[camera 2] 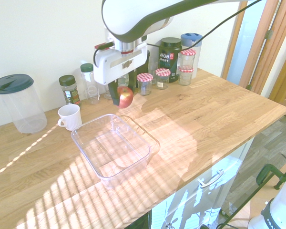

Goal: Put the apple into the container

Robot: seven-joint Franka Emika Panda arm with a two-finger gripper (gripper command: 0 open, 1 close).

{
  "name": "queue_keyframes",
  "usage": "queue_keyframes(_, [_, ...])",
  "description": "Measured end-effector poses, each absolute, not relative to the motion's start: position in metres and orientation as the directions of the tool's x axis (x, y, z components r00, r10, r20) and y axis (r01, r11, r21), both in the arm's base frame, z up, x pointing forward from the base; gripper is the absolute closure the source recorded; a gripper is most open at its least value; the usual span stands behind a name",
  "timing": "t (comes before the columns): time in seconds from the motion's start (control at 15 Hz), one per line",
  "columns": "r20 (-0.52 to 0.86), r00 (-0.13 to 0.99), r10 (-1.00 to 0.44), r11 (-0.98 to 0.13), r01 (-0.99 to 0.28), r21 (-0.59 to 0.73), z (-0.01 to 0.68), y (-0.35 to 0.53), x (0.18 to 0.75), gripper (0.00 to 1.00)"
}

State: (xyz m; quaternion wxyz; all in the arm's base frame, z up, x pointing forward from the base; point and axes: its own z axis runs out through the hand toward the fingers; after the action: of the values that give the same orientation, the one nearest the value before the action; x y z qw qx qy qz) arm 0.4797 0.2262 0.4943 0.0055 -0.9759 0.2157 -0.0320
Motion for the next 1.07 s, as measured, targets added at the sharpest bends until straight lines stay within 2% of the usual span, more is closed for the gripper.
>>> queue_keyframes(0.27, [0.043,0.920,-0.390,-0.920,-0.391,0.017,0.446,0.263,0.451,1.00])
queue_keyframes(0.67, [0.045,0.907,-0.418,-0.908,-0.418,-0.014,0.378,0.256,0.472,1.00])
queue_keyframes(0.73, [0.046,0.908,-0.417,-0.909,-0.417,-0.010,0.371,0.256,0.474,0.00])
queue_keyframes(1.07, [0.052,0.905,-0.423,-0.906,-0.424,0.007,0.361,0.256,0.480,0.00])
